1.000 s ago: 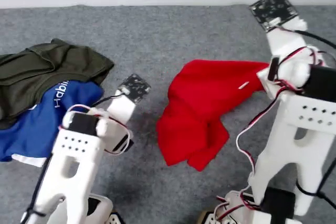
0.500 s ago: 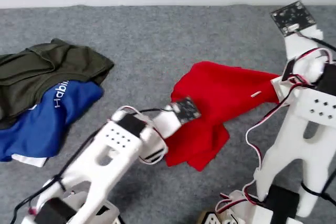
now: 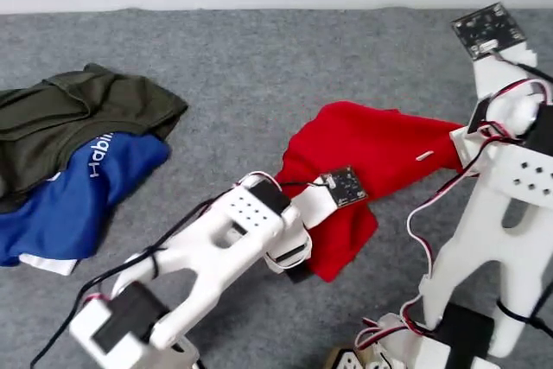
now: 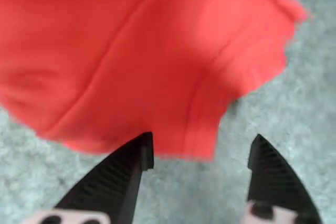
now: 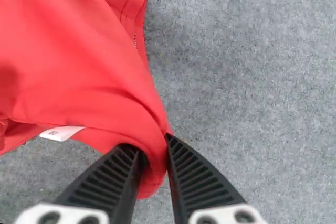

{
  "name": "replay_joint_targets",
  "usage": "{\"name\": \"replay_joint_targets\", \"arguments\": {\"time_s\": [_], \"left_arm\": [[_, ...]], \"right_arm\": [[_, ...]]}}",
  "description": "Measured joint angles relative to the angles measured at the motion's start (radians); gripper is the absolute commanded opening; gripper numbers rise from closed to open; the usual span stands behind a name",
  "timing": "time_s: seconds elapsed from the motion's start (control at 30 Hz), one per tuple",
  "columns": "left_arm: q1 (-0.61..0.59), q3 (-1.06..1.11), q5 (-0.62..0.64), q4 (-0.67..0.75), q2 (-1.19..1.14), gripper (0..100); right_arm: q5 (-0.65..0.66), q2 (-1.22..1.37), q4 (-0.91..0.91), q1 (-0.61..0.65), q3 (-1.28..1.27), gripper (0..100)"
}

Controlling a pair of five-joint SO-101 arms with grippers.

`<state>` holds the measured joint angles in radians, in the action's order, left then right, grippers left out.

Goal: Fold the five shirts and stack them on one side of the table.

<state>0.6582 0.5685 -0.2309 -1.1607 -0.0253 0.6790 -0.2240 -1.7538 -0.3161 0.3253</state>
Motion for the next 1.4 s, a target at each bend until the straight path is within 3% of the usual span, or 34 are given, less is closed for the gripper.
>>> {"name": "replay_joint_targets", "arguments": {"time_s": [0.5,0.87,1.0,1.23,1.4], "left_arm": [[-0.083,-0.028,-0.002,0.032,-0.089,24],[-0.057,-0.078,-0.002,-0.005,-0.17,2],[-0.055,-0.095,-0.034,-0.044,-0.173,1],[-0.086,-0.161,-0.034,-0.198,0.017,1],[-0.196,-0.282,-0.037,-0.298,0.212,1]], "right_arm": [[0.0,0.0,0.0,0.0,0.0,0.9],[0.0,0.0,0.0,0.0,0.0,0.9],[0.0,0.0,0.0,0.0,0.0,0.9],[0.0,0.0,0.0,0.0,0.0,0.9],[0.0,-0.04,0.0,0.0,0.0,0.9]]}}
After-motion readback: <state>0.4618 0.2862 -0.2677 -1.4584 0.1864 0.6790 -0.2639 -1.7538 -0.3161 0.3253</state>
